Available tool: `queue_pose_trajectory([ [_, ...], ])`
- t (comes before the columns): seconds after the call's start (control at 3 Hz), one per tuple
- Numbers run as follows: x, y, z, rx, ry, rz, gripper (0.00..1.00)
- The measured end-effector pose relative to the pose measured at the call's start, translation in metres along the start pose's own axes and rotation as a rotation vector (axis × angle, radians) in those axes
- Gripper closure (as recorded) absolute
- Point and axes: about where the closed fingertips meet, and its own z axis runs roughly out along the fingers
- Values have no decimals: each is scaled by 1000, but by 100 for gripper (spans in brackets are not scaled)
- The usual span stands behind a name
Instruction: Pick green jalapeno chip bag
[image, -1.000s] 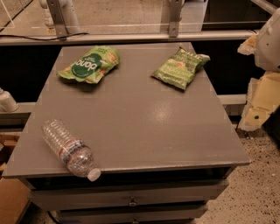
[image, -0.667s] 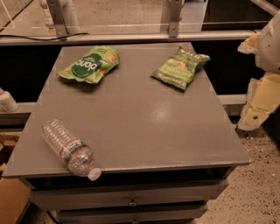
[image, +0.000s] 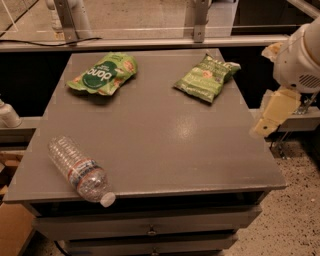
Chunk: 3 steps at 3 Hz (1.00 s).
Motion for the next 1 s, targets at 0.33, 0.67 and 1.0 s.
queue_pose_trajectory([
  [0.33,0,-37,26,52,-86,55,0],
  [0.67,1,-72,48,65,-190,145,0],
  [1.0,1,-109,77,51,-309,253,0],
])
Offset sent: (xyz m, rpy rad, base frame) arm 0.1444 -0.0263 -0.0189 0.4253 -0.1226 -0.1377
